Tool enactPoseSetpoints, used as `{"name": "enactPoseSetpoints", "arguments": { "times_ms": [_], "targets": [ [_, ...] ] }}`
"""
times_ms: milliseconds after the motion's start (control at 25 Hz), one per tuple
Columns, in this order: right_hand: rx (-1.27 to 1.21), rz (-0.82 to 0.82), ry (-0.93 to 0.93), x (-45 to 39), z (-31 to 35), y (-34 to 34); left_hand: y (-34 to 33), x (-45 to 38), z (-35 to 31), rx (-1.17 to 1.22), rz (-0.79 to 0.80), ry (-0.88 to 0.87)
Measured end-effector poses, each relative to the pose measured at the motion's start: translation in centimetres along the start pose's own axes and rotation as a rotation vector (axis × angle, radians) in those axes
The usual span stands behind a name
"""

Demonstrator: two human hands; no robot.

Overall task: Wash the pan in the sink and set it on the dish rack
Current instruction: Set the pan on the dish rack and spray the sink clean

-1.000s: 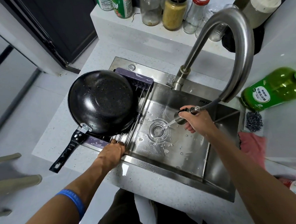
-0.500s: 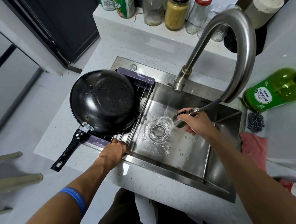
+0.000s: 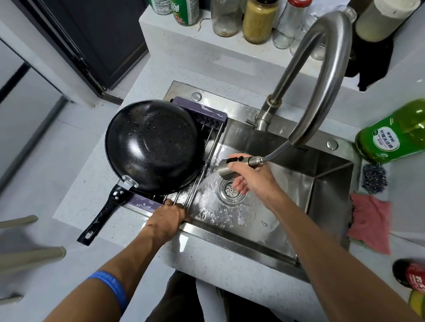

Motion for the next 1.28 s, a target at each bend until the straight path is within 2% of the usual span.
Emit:
{"name": "enactPoseSetpoints", "arguments": {
  "times_ms": [200,400,520,640,760,1000,1160,1280],
  "targets": [
    [0.007,0.042,-0.017,-0.3,0.1,-0.2,-0.1,0.0,0.2,0.002,-0.004,0.004],
    [-0.051,-0.143,0.149,-2.0,1.7,1.6,-0.1,0.3,0.2,0.005,0.018,0.004],
    [-0.025,-0.092,0.141,-2.5,0.9,0.8,0.2,0.3,0.2,0.015,-0.009,0.011],
    [-0.033,-0.145,0.167,-3.1,1.2,1.5,0.4,0.5,0.0,-0.001,-0.019,0.018],
    [-0.008,-0.1,0.143,-3.8,1.3,1.5,0.6,0.6,0.0,0.0,0.006,0.008],
    [-0.095,-0.113,0.236,-4.2,2.7,1.4,1.8,0.7,-0.2,-0.006,0.016,0.021],
    [0.084,-0.264,0.253,-3.1,2.3,4.5,1.0,0.6,0.3,0.053,0.023,-0.017],
    [0.333,-0.375,0.228,-1.8,3.1,8.0,0.7,0.4,-0.1,0.006,0.044,-0.029]
  ]
}}
Point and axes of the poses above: each hand's wrist, its own x-axis away from the middle knuckle, its own y-axis out of the back of the hand, z = x × y, the point moved 4 cm from there along -x, towards the middle knuckle, and after that the axes turned 15 degrees about -x, right-handed, at the moved point
